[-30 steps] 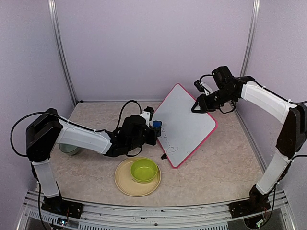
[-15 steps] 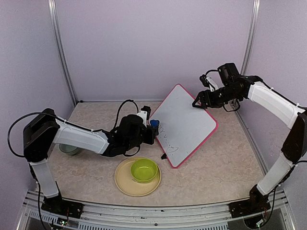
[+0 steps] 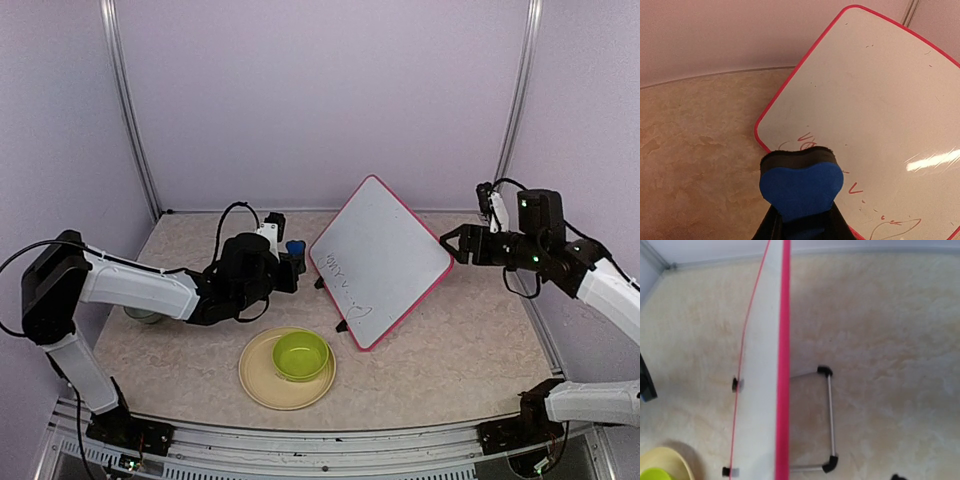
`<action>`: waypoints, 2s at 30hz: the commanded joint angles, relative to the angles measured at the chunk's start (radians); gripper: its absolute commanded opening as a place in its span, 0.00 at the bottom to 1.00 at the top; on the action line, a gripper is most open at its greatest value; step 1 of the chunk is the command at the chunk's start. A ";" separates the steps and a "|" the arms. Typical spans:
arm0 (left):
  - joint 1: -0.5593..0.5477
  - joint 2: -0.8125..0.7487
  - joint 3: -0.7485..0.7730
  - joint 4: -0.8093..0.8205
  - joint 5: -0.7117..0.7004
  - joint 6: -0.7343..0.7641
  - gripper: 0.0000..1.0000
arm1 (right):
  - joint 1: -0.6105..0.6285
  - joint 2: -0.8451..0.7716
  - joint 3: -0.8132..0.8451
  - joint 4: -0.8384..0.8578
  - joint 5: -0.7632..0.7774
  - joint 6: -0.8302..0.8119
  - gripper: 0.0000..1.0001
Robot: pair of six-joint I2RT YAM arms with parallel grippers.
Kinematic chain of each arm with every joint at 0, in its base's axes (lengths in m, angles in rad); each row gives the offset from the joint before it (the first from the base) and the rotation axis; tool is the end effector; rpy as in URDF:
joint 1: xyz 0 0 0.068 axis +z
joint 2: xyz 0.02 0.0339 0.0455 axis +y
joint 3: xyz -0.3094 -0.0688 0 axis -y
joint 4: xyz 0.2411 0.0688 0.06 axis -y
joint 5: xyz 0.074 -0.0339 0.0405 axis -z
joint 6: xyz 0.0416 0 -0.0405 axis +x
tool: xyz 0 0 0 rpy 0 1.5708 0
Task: Erase the whiteboard
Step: Erase the center of the whiteboard.
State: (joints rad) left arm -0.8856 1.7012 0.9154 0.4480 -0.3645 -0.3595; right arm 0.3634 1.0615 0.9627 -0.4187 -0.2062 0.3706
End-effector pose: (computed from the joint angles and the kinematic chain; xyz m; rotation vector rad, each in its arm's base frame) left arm 0.2517 -0.2845 0.2547 0.2546 1.8999 -0.5008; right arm 0.1976 0.0843 0.3628 -0.1211 2.1413 0.6534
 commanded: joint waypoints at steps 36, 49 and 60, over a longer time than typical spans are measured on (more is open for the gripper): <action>0.020 -0.177 -0.122 -0.025 -0.119 -0.040 0.01 | 0.325 0.140 -0.537 1.142 0.291 0.308 0.54; 0.029 -0.188 -0.140 -0.009 -0.121 -0.030 0.01 | 0.330 0.186 -0.542 1.252 0.280 0.277 0.00; 0.037 -0.177 -0.132 -0.002 -0.106 -0.022 0.01 | 0.326 0.063 -0.502 1.154 0.269 0.054 0.00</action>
State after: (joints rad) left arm -0.8555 1.5433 0.7841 0.4175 -0.4759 -0.3927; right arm 0.6853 1.2091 0.4107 0.6792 0.0605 0.5568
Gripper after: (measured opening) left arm 0.214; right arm 0.117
